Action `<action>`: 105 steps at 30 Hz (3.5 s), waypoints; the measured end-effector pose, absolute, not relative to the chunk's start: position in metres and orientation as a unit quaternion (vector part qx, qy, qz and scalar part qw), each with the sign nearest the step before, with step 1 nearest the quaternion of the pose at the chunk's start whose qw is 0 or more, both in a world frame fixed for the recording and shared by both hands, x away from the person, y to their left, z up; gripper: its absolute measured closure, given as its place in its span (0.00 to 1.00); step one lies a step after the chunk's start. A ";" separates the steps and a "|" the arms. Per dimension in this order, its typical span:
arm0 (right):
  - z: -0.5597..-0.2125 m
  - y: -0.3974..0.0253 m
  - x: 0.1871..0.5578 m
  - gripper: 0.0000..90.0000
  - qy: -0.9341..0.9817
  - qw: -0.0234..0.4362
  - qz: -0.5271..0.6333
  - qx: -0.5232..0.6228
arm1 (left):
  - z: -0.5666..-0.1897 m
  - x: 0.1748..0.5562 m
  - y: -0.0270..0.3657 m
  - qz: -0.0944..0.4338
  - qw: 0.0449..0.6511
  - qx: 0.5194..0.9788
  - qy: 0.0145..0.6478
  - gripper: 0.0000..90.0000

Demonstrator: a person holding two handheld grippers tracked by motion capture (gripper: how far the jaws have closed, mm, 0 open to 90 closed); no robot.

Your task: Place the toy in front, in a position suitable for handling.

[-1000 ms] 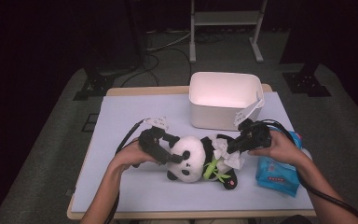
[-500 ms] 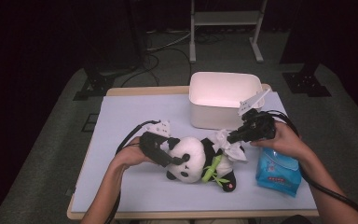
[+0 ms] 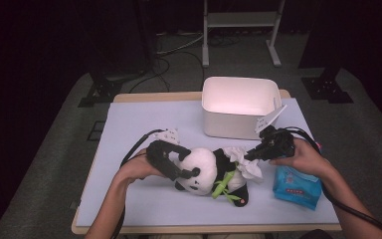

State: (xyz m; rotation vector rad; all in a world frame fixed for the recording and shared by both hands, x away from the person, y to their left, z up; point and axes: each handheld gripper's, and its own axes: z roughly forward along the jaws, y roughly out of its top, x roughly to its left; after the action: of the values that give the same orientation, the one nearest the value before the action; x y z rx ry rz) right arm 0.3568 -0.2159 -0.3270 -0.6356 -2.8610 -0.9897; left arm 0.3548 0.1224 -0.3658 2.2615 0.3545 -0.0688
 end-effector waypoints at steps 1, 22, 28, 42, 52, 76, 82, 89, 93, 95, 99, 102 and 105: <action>-0.328 -0.215 0.354 0.95 -0.926 0.026 -0.318 -0.203 | -0.367 0.354 0.122 -0.029 0.413 0.900 0.139 0.07; -0.305 -0.152 0.369 0.95 -0.947 0.024 -0.284 -0.150 | -0.363 0.350 0.117 0.003 0.446 0.892 0.071 0.30; -0.300 -0.128 0.373 0.95 -0.948 0.021 -0.288 -0.132 | -0.364 0.350 0.118 0.005 0.443 0.894 0.066 0.30; -0.301 -0.168 0.371 0.95 -0.947 0.012 -0.278 -0.164 | -0.370 0.353 0.124 -0.002 0.444 0.893 0.077 0.30; -0.310 -0.202 0.361 0.95 -0.940 0.017 -0.282 -0.191 | -0.376 0.355 0.130 -0.016 0.437 0.891 0.118 0.17; -0.298 -0.120 0.377 0.95 -0.942 0.040 -0.307 -0.128 | -0.367 0.353 0.122 -0.003 0.459 0.883 0.101 0.32; -0.287 -0.091 0.377 0.95 -0.946 0.039 -0.305 -0.100 | -0.364 0.354 0.120 0.001 0.453 0.887 0.095 0.32; -0.290 -0.104 0.378 0.95 -0.952 0.030 -0.284 -0.113 | -0.368 0.354 0.124 -0.002 0.453 0.886 0.101 0.31; -0.296 -0.127 0.379 0.95 -0.953 0.024 -0.271 -0.136 | -0.369 0.354 0.125 -0.003 0.450 0.887 0.101 0.31; -0.299 -0.140 0.379 0.95 -0.953 0.018 -0.262 -0.149 | -0.370 0.355 0.126 -0.004 0.449 0.888 0.102 0.30; -0.301 -0.164 0.376 0.95 -0.949 0.016 -0.269 -0.165 | -0.372 0.356 0.128 -0.008 0.448 0.887 0.107 0.30; -0.302 -0.180 0.373 0.95 -0.944 0.014 -0.276 -0.179 | -0.373 0.356 0.129 -0.011 0.444 0.889 0.112 0.29; -0.305 -0.195 0.369 0.95 -0.941 0.015 -0.278 -0.192 | -0.375 0.356 0.130 -0.014 0.442 0.889 0.116 0.28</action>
State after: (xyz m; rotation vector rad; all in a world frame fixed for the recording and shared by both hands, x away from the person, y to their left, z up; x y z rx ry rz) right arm 0.3695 -0.1947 -0.3046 -0.5978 -2.9296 -0.8647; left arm 0.3563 0.1305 -0.3746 2.2066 0.2868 -0.0344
